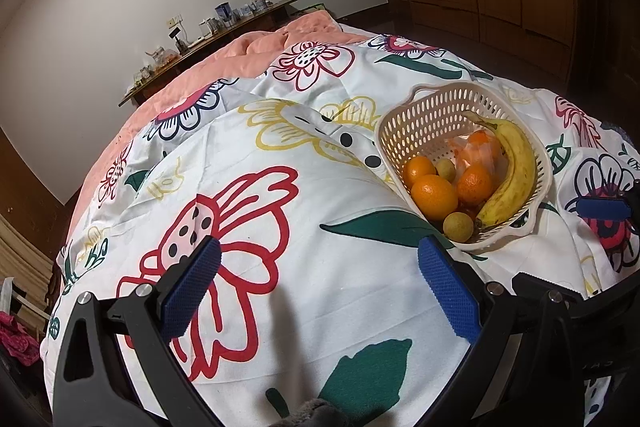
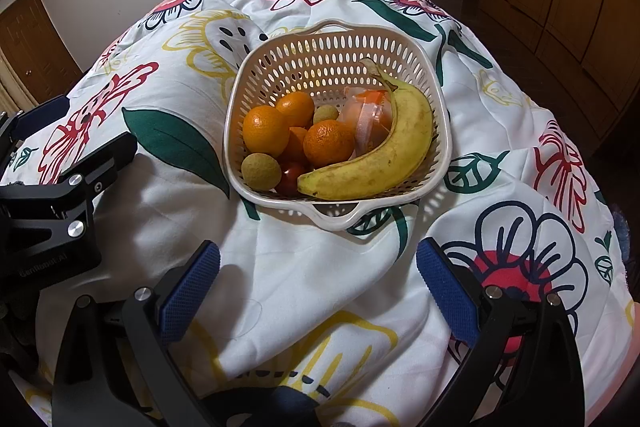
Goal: Organize fruits
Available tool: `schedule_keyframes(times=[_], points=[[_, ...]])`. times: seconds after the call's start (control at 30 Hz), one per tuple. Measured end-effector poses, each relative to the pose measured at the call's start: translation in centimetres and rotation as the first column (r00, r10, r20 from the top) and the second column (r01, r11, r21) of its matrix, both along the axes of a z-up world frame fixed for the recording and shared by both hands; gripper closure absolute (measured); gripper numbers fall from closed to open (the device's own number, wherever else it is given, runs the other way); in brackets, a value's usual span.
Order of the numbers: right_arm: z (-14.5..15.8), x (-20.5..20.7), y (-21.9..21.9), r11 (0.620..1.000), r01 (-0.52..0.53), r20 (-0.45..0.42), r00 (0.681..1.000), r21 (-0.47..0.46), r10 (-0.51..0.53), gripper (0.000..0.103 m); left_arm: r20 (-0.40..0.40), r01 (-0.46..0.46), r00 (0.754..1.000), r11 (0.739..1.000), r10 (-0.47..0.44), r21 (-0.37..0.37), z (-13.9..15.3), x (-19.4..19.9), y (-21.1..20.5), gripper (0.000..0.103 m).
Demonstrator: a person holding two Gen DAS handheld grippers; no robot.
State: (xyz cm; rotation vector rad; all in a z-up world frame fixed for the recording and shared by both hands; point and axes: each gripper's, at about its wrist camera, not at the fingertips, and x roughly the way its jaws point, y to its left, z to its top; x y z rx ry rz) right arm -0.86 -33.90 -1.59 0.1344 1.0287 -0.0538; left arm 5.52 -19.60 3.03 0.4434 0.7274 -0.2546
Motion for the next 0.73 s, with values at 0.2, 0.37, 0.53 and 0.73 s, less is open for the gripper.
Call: schedule_keyframes(times=[0.2,0.37,0.53,0.73], points=[[0.0,0.0,0.01,1.0,0.0,0.0,1.0,0.0,0.0,0.005,0.022,0.023,0.999,0.999,-0.024,0.025,-0.05,-0.46,-0.46,0.003],[-0.02,0.01,0.03,1.0,0.0,-0.001,1.0,-0.003,0.0,0.005,0.044,0.04,0.998,0.998,-0.042,0.052,-0.14,-0.81,-0.84,0.003],[-0.01,0.01,0.06,1.0,0.0,-0.001,1.0,-0.002,0.0,0.005,0.044,0.039,0.998,0.998,-0.041,0.054,-0.14,-0.77,-0.82,0.003],[0.01,0.03,0.08,1.0,0.001,-0.001,1.0,-0.004,-0.001,0.005,0.041,0.036,0.998,0.998,-0.038,0.049,-0.17,-0.82,-0.73,0.003]])
